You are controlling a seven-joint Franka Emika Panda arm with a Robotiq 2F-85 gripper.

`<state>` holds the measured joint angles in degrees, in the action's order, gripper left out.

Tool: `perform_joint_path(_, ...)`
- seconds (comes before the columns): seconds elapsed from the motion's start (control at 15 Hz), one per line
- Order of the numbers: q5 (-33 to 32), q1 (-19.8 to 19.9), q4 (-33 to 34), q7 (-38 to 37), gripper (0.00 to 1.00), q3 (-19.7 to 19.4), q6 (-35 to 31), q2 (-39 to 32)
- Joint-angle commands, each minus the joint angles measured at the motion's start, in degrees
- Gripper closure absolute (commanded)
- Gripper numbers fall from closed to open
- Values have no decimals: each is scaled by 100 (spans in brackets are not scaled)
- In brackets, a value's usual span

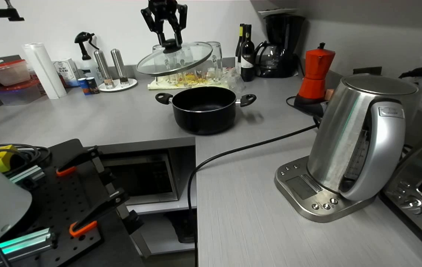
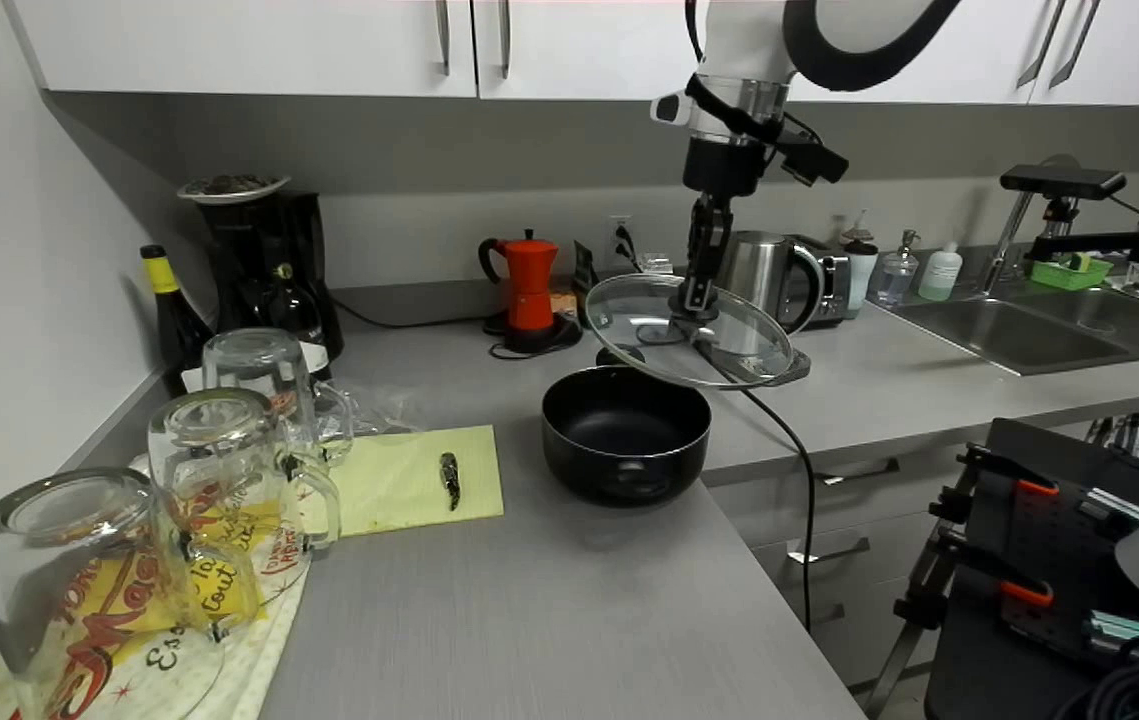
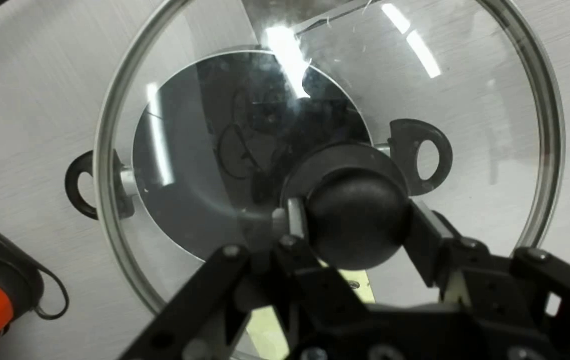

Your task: Pick up the lid and cover the pot

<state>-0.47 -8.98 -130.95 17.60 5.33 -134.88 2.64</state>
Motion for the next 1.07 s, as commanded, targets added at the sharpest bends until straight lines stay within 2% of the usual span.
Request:
perform_joint_path(0.0,216,132,1009,287,75,-1,475,-730)
perform_joint_path(0.47,97,346,2163,160,75,70,932,-1844)
perform_joint_path(1.0,21,391,2700,112,75,129,1008,-2641)
